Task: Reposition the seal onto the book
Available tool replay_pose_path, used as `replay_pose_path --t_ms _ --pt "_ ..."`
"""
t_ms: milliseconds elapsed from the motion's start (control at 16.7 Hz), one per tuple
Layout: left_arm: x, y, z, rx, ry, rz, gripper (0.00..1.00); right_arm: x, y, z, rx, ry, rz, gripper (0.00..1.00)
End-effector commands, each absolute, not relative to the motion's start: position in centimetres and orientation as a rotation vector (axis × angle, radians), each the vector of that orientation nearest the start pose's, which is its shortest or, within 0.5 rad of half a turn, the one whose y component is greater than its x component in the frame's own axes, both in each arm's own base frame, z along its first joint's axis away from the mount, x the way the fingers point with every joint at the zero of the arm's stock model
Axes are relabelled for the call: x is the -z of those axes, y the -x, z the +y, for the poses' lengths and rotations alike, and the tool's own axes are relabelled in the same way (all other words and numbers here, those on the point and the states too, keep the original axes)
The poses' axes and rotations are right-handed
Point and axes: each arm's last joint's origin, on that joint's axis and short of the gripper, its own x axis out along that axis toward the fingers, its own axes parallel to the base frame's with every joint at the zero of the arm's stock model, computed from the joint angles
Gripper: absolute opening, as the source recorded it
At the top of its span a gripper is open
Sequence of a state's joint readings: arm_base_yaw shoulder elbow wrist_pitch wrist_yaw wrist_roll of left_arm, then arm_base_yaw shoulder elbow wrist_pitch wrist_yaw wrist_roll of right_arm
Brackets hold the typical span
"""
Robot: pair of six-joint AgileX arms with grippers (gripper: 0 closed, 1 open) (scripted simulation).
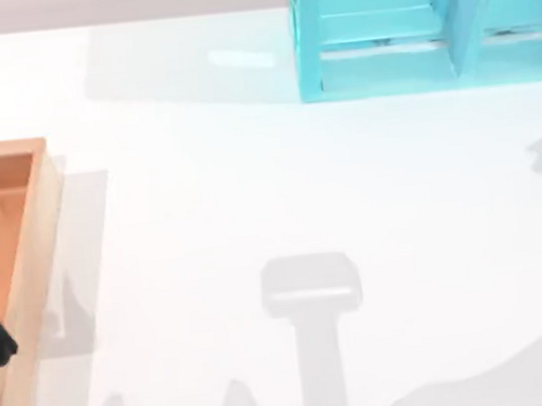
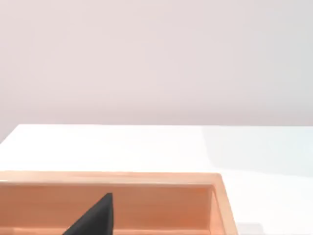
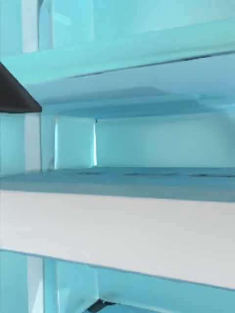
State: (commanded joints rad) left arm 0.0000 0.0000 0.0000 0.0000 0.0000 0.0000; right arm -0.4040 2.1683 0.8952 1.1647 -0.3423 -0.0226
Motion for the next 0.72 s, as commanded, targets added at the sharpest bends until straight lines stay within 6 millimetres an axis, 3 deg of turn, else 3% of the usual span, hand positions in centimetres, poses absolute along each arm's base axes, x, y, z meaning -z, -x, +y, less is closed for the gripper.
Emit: replay_pose_path --t_ms 180,540,720 --pt "-16.0 -10.6 -0.1 0.0 0.0 0.0 1.0 -8.7 -39.4 -14.8 0.038 -0.004 0.104 1.0" --pt "-16.0 -10.6 -0.1 0.0 0.0 0.0 1.0 -8.2 -45.5 -15.1 0.038 -0.004 0.099 1.0" --pt "-16.0 -10.6 -0.1 0.0 0.0 0.0 1.0 -8.1 -46.8 -15.0 0.038 -0.004 0.102 1.0"
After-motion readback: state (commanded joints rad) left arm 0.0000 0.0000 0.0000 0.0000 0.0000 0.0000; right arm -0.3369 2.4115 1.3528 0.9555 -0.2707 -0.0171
